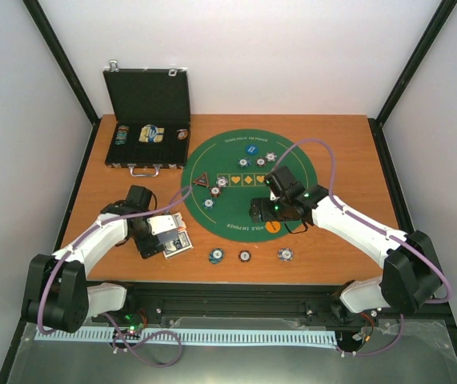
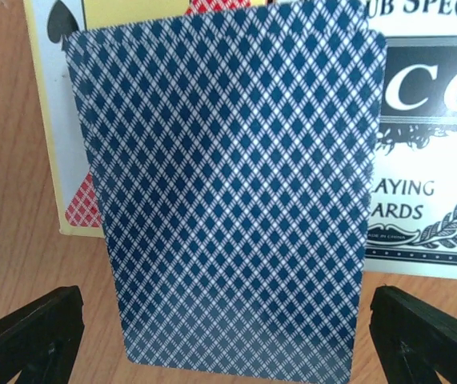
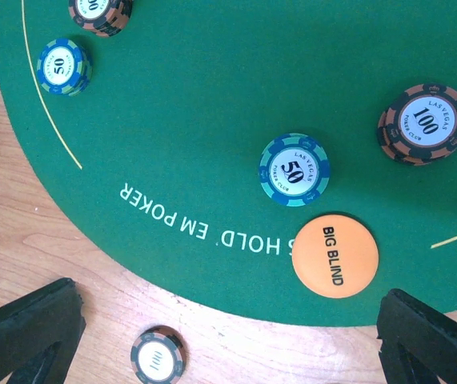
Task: Distribute texas hold em gaming equipment
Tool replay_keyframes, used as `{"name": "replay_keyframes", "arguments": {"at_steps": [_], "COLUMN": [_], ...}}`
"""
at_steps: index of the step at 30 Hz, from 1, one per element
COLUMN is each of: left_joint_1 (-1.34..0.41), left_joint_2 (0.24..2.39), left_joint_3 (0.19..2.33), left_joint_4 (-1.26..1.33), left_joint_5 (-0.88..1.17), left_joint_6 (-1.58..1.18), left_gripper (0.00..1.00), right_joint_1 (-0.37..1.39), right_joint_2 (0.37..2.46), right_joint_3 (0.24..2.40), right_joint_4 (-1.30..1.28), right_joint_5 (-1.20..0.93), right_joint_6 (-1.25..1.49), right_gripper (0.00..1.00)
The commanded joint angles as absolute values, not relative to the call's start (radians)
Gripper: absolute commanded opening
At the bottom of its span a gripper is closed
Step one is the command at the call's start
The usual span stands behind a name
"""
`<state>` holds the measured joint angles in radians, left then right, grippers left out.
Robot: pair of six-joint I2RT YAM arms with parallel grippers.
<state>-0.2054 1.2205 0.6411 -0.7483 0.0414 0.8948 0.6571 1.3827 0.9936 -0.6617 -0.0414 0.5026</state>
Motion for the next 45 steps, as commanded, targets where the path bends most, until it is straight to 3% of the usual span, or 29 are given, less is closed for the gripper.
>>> {"name": "replay_keyframes", "arguments": {"at_steps": [1, 24, 37, 45], "left_joint_1": [-0.215, -0.215, -0.215, -0.215], "left_joint_2": [1.227, 1.307, 1.311, 1.3], "left_joint_3": [0.634, 0.625, 0.62, 0.618], "left_joint_4": [-0.731, -0.643, -0.653, -0.637], "left_joint_5": [0.025, 0.009, -0.021, -0.012], "left_joint_6": [0.941, 0.952, 0.948, 0.95], "left_gripper": [1.0, 0.98, 0.74, 0.49], "right_joint_1": [0.668, 0.675, 0.681, 0.687], "right_joint_2": [1.363, 1.355, 1.366, 1.368], "right_joint_3": [1.005, 1.003, 1.008, 1.005], "right_joint_4": [-0.663, -0.663, -0.659, -0.657], "right_joint_5": [-0.041, -0.052, -0.054, -0.052], "right_joint_6": [0.511, 0.515, 0.515, 0.517], "right_gripper": [0.99, 0.97, 0.97, 0.96]}}
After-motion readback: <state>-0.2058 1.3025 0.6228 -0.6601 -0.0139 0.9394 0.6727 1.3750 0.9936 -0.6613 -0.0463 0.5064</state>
